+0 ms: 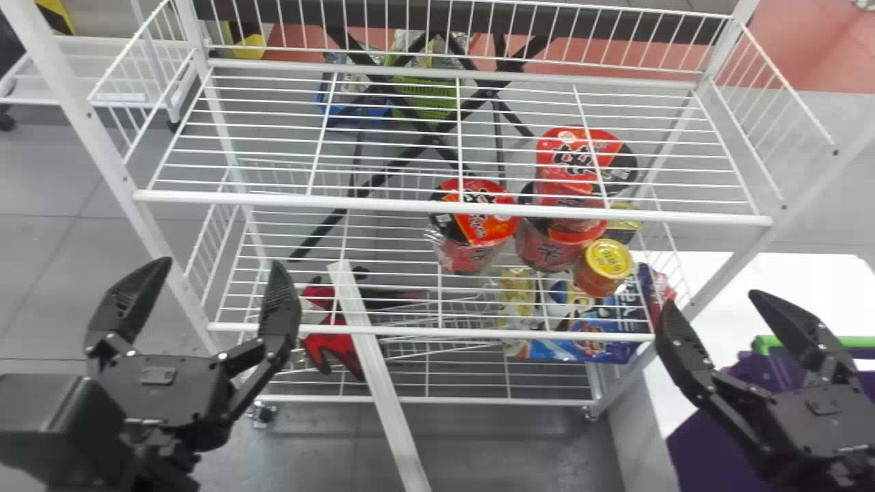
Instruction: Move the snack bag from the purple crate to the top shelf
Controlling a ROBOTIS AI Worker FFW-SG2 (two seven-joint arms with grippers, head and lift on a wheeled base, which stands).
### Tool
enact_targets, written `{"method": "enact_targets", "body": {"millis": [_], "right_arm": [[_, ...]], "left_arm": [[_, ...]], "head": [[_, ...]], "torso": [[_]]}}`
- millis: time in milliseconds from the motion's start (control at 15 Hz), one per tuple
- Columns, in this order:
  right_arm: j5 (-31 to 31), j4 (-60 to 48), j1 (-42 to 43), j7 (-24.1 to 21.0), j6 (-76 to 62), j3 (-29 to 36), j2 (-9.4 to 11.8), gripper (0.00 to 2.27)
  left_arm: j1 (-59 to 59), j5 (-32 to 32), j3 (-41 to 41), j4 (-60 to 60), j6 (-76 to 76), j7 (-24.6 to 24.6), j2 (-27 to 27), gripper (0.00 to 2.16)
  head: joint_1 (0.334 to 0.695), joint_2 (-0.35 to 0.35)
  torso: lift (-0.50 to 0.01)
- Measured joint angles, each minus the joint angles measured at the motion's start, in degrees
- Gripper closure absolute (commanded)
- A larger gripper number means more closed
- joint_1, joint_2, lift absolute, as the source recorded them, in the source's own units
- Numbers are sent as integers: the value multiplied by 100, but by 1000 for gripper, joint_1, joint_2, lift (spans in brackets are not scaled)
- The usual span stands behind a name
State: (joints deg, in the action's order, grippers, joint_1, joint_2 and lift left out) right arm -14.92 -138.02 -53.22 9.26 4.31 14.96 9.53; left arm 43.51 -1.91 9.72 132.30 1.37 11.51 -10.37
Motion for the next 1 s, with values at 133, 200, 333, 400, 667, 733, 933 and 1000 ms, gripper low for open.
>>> {"method": "enact_targets", "body": {"millis": [133, 200, 333, 400, 667, 733, 933, 1000], "right_arm": [[-317, -120, -58, 402, 461, 671, -179, 178], [-464, -132, -62, 548, 621, 975, -281, 178], [-690, -23, -3, 853, 800, 1501, -490, 178], [-747, 85, 99, 1079, 910, 1776, -645, 178], [-734, 607, 828, 1982, 2072, 2915, -945, 174], [-666, 703, 1104, 2288, 2695, 3207, -951, 174], [52, 991, 2027, 3398, 4323, 3836, -918, 178], [425, 1184, 2371, 3836, 4765, 3969, -842, 178]], "left_arm": [[0, -6, -31, -76, 82, 0, 0, 56], [0, -13, -47, -117, 128, 0, 0, 56], [0, -35, -61, -180, 210, 0, 0, 56], [0, -43, -65, -196, 233, -5, 0, 56], [-10, -71, -67, -208, 241, -60, 0, 56], [-30, -80, -66, -218, 236, -63, 0, 56], [-122, -96, -59, -313, 223, -69, 0, 56], [-150, -98, -58, -352, 220, -75, 0, 56]], "head": [[695, -228], [695, -251], [695, -301], [695, -326], [695, -350], [695, -350], [695, -350], [695, -350]], "torso": [[-453], [-453], [-453], [-453], [-453], [-453], [-453], [-453]]}}
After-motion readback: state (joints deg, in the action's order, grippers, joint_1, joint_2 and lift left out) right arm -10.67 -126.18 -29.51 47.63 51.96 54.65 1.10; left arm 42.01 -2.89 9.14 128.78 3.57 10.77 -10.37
